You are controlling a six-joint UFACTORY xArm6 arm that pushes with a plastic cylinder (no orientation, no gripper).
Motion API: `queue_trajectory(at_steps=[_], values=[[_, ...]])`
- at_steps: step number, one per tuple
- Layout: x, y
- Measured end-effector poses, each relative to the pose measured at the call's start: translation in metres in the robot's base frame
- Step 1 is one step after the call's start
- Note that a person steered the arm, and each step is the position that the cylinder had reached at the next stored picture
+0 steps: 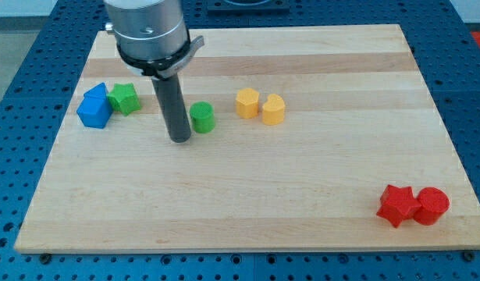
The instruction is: Place the green circle horizontal to the green star
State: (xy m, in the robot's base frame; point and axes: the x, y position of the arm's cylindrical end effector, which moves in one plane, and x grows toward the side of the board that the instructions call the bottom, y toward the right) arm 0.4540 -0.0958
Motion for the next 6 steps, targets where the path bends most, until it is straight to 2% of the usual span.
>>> queue_trajectory(at_steps=[2, 4, 6], values=[[0.008, 0.067], [-0.026, 0.012], [-0.053, 0.012]])
